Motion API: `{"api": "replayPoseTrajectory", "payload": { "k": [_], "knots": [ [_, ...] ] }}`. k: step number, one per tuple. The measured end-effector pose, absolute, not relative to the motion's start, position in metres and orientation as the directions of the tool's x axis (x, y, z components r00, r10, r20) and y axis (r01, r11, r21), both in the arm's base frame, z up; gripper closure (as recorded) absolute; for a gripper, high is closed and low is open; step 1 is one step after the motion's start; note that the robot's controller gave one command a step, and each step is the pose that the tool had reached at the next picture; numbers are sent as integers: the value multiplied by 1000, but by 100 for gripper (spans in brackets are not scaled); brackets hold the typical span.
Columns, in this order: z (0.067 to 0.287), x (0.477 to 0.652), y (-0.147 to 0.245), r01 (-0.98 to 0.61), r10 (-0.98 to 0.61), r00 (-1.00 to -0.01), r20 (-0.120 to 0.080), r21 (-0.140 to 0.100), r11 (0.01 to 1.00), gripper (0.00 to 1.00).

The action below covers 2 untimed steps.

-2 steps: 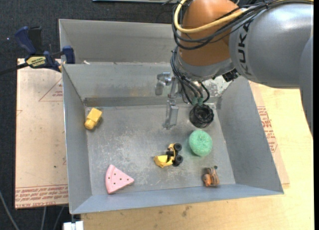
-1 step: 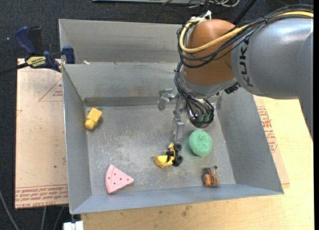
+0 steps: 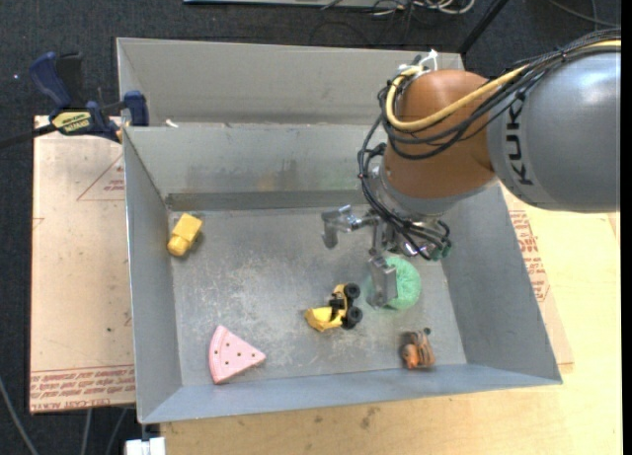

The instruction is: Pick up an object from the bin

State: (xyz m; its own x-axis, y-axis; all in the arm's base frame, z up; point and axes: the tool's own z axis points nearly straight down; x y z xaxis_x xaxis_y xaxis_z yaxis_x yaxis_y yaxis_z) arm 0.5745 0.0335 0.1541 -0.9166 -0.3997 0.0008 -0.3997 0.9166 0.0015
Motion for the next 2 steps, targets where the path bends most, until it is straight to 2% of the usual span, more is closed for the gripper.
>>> {"api": "replayPoseTrajectory", "payload": {
  "k": [1, 2],
  "knots": [
    [134, 541, 31, -242, -242, -970, -1, 1, 970, 0],
    [84, 533, 37, -321, -321, -947, -2, 0, 947, 0]
  ]
}}
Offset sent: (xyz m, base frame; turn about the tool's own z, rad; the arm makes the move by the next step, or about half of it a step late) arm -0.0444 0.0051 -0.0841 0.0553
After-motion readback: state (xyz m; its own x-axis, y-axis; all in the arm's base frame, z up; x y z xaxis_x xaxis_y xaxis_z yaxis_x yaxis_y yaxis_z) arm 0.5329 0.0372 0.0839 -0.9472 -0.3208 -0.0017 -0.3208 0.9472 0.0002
